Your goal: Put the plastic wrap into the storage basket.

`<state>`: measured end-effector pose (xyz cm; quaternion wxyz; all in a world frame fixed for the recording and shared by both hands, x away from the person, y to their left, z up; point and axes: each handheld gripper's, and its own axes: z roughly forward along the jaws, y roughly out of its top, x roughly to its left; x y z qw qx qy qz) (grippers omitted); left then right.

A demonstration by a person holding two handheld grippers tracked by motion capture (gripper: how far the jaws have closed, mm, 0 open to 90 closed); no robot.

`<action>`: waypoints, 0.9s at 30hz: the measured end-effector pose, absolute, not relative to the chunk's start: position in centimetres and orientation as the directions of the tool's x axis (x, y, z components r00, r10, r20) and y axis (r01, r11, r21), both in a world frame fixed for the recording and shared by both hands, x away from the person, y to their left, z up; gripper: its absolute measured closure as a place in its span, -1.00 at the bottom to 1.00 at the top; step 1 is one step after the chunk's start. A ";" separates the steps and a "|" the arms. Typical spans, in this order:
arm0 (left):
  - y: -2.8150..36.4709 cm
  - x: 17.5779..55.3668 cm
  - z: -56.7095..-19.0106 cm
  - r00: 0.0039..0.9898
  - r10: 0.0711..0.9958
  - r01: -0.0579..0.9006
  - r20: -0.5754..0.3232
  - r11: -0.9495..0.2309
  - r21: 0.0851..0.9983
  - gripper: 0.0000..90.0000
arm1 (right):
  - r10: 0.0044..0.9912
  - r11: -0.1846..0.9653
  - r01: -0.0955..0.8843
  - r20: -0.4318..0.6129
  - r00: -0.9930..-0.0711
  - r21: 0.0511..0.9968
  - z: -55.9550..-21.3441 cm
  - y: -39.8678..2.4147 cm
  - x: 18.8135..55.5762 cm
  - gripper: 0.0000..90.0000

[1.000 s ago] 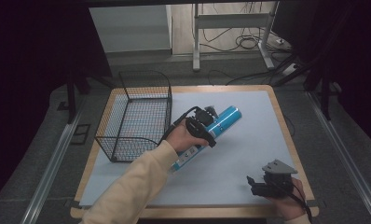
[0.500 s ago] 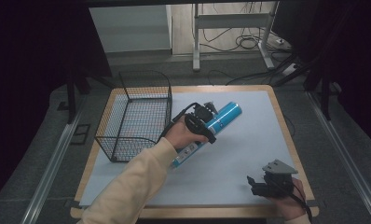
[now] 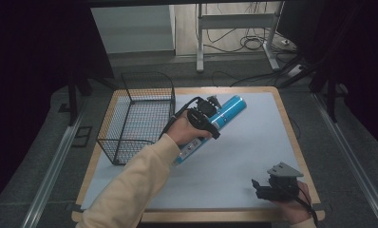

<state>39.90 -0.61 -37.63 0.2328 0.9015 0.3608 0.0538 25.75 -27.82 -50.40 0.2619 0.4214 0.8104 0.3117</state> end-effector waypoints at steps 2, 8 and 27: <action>-0.6 40.0 -37.5 0.732 0.678 0.627 -0.072 -0.628 0.460 -0.30 | 0.847 0.449 0.521 -0.160 -0.507 0.726 -50.4 -27.8 25.8 -0.79; -0.3 40.3 -36.8 0.728 0.683 0.627 -0.064 -0.624 0.467 -0.30 | 0.847 0.449 0.521 -0.159 -0.508 0.726 -50.4 -27.8 25.8 -0.79; 1.0 41.1 -35.3 0.711 0.702 0.628 -0.053 -0.599 0.497 -0.30 | 0.848 0.448 0.520 -0.161 -0.506 0.727 -50.4 -27.8 25.8 -0.79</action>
